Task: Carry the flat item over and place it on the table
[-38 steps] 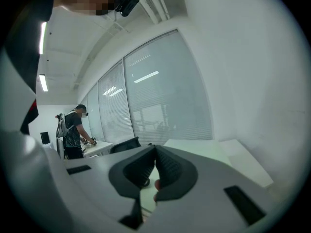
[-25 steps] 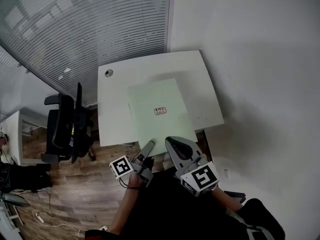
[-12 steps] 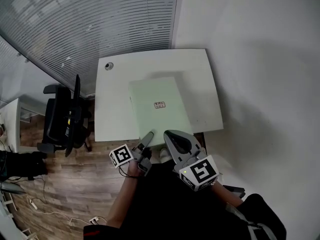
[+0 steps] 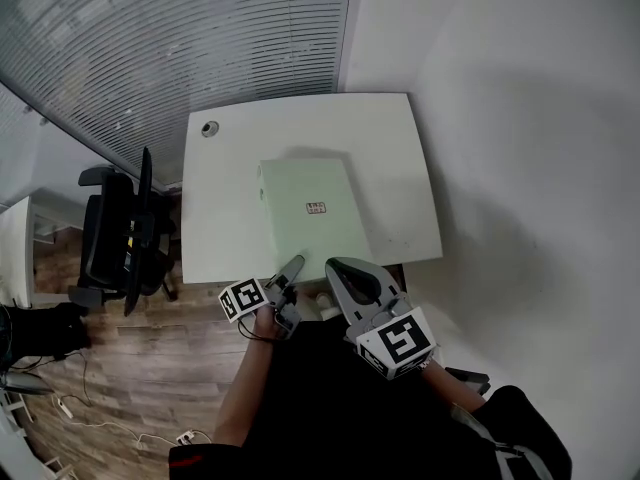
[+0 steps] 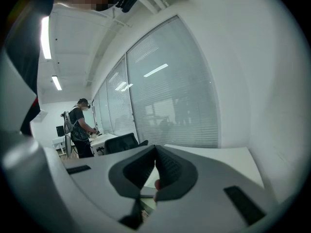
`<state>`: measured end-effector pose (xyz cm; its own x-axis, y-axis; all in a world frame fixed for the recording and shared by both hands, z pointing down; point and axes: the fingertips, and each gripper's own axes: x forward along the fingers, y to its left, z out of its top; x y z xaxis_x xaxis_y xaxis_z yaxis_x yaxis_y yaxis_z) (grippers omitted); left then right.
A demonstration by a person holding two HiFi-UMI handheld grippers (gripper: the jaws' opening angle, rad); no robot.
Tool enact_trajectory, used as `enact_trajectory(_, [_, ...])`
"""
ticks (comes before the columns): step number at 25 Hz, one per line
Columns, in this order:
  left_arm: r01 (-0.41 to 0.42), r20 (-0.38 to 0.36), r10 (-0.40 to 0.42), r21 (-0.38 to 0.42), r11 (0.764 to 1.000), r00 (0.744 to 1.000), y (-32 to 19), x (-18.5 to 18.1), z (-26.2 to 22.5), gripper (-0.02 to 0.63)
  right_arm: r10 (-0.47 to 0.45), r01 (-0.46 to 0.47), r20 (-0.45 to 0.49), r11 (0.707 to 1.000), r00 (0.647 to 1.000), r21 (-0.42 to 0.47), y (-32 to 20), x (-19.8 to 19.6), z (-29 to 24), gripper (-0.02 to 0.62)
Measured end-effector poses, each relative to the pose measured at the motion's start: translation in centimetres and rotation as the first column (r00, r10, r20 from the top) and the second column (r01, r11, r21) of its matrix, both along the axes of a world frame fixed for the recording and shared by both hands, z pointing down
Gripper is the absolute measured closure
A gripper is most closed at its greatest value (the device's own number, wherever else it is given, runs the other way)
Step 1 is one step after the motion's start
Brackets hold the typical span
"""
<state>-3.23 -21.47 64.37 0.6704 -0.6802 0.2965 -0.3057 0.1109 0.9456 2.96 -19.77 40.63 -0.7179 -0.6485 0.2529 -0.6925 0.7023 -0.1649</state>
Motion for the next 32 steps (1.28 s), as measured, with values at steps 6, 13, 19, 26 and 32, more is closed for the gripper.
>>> enact_trajectory(6, [-0.011,0.025,0.011,0.011,1.000,1.000,-0.8,0.0,1.0,0.319,0.003,-0.003,-0.010,1.000,1.000,-0.013,-0.5,0.1,0.4,0.594])
enact_trajectory(13, [-0.043,0.104,0.042,0.005,0.999,0.994,-1.4,0.1,2.4,0.321,-0.014,0.013,-0.021,1.000,1.000,-0.019,-0.9,-0.2,0.6,0.594])
enact_trajectory(19, [-0.015,0.096,0.016,-0.009,1.000,0.995,-1.6,-0.8,3.8,0.319,-0.022,0.021,-0.024,0.999,0.999,-0.029,-1.4,-0.2,1.1,0.594])
enact_trajectory(26, [0.014,0.126,-0.011,-0.022,1.000,0.992,-2.4,-1.5,4.8,0.310,-0.033,0.031,-0.031,0.999,0.999,-0.037,-1.5,-0.3,1.4,0.594])
enact_trajectory(32, [0.054,0.193,-0.046,-0.038,0.998,0.980,-2.8,-1.8,5.8,0.282,-0.031,0.030,-0.031,0.999,0.999,-0.039,-1.7,0.2,1.4,0.594])
